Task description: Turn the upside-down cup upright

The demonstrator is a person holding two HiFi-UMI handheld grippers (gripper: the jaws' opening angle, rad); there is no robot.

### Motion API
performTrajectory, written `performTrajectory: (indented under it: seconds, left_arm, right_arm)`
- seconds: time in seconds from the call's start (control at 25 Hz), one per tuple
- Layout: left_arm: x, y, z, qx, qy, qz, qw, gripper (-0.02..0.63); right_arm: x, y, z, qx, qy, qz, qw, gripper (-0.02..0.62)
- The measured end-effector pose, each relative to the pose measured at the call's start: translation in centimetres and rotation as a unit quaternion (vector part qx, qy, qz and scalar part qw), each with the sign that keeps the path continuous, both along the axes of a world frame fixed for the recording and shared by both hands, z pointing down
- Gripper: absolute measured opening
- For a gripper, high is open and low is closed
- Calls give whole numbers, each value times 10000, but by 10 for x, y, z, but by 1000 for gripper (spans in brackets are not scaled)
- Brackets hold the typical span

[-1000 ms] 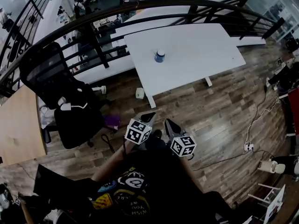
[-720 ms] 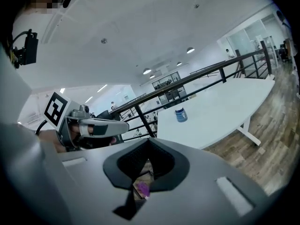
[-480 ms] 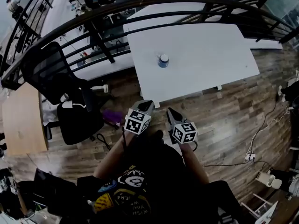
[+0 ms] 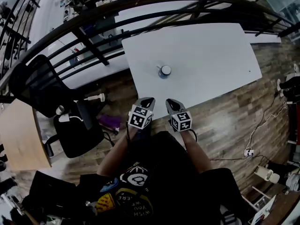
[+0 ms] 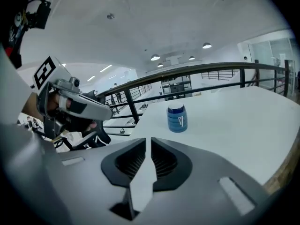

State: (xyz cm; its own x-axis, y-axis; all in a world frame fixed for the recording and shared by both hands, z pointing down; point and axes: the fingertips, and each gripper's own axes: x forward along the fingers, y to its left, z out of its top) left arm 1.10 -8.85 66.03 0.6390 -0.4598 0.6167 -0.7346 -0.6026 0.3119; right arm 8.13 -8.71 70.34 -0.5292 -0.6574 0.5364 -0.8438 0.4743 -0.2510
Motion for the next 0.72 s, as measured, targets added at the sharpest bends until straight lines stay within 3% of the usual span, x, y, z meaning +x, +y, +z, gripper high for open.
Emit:
performTrajectory:
  seconds: [0.12, 0.4, 0.56, 0.64, 0.72]
  left_arm:
    - [-10, -20, 10, -148, -25, 103, 9998, 5]
    - [-39, -34, 32, -592, -198, -221, 9978, 5]
    - [-41, -40, 45, -763, -288, -544, 9952, 5]
    - [-35, -52, 43, -695, -305, -655, 9950, 5]
    - [-30, -67, 41, -547, -453, -680, 9952, 5]
  right_arm:
    - [3, -36, 36, 32, 536, -61, 9985, 159]
    - [13, -130, 81, 357, 1122, 4, 9930, 365]
    - [4, -161, 94, 404, 1169, -438, 9914, 394]
    - [-6, -166, 99, 405, 1231, -801, 9883, 431]
    - [-9, -170, 102, 320, 1346, -856, 9867, 440]
